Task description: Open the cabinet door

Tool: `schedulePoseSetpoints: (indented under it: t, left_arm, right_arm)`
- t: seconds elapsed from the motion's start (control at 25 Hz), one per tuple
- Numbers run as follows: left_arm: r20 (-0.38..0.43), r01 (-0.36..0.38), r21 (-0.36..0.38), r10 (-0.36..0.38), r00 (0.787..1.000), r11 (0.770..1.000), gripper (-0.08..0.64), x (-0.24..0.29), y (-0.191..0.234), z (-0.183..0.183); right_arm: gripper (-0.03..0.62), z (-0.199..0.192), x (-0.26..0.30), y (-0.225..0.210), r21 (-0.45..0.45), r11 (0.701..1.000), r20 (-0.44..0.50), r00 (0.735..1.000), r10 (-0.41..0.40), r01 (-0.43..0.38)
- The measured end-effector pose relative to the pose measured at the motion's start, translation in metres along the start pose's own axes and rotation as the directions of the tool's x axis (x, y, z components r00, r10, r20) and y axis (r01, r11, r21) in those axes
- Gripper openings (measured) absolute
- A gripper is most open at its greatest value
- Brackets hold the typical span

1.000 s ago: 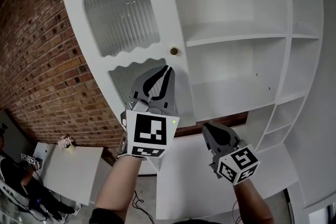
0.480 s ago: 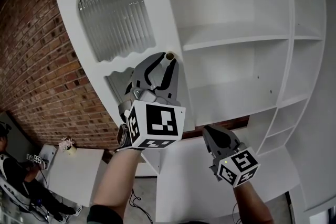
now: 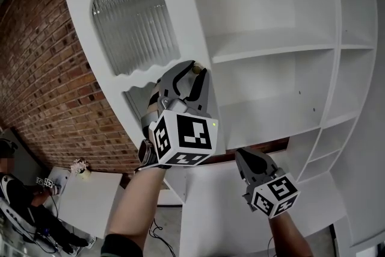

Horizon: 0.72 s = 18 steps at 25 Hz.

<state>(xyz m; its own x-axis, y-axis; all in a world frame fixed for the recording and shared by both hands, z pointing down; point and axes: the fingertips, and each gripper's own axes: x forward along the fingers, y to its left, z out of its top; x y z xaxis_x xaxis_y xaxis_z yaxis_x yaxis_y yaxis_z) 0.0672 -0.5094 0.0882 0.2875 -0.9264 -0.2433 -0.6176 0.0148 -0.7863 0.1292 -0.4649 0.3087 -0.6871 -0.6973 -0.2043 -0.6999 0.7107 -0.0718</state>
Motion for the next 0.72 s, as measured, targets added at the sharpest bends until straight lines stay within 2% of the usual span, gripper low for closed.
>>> schedulePoseSetpoints:
  t: [0.24, 0.72]
  left_arm:
    - [-0.020, -0.023, -0.005, 0.022, 1.000, 1.000, 0.092, 0.005, 0.001, -0.002]
    - [0.005, -0.024, -0.014, 0.025, 1.000, 1.000, 0.083, -0.007, 0.002, 0.005]
  right_arm:
    - [0.004, 0.002, -0.004, -0.006, 0.010, 1.000, 0.009, 1.000, -0.003, 0.003]
    - [0.004, -0.003, -0.007, -0.007, 0.042, 0.999, 0.007, 1.000, -0.011, 0.011]
